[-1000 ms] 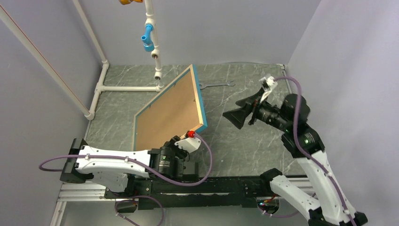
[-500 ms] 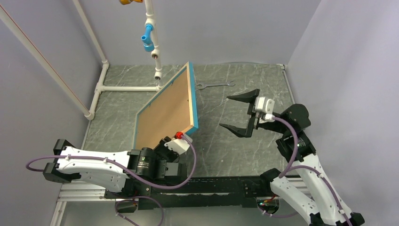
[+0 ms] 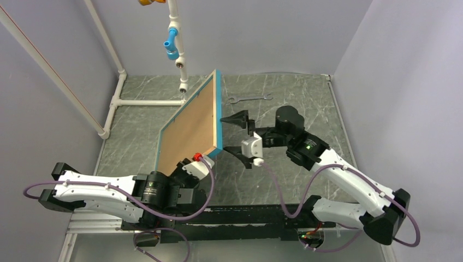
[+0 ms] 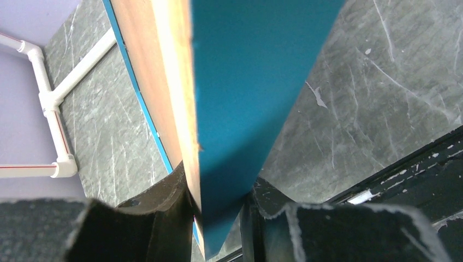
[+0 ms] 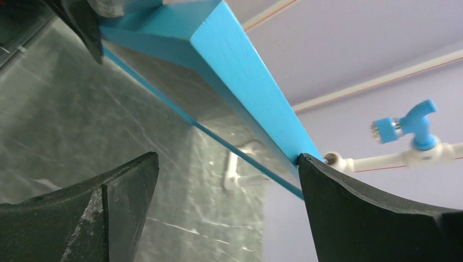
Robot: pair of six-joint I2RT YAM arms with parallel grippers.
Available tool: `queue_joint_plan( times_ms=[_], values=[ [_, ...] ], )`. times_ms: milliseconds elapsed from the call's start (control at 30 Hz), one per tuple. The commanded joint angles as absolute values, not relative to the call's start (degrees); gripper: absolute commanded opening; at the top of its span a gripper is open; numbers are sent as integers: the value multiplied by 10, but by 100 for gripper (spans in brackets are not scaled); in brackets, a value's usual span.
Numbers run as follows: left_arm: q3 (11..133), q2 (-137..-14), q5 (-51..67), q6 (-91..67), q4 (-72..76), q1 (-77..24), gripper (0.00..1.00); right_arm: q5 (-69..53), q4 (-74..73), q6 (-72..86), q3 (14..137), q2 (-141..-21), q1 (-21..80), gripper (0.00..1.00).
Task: Put the photo into the frame
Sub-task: Turn over the photo frame at the center of the board.
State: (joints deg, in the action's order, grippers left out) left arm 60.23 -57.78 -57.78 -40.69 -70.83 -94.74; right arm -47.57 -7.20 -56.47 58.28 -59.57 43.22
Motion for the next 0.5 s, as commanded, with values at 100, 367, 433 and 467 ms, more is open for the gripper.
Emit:
queue_joint_plan(
  times_ms=[100, 367, 433, 467],
  values=[
    [594, -540, -466, -506, -577, -958, 0, -338, -28, -720, 623, -632, 510, 99],
    [582, -539, -455, -504, -565, -960, 0, -346, -83, -767, 678, -665, 528, 96],
    [582, -542, -454, -505, -566, -960, 0, -351, -96, -776, 687, -671, 530, 95],
    [583, -544, -454, -505, -567, -960, 0, -354, -109, -782, 693, -674, 531, 94]
  ],
)
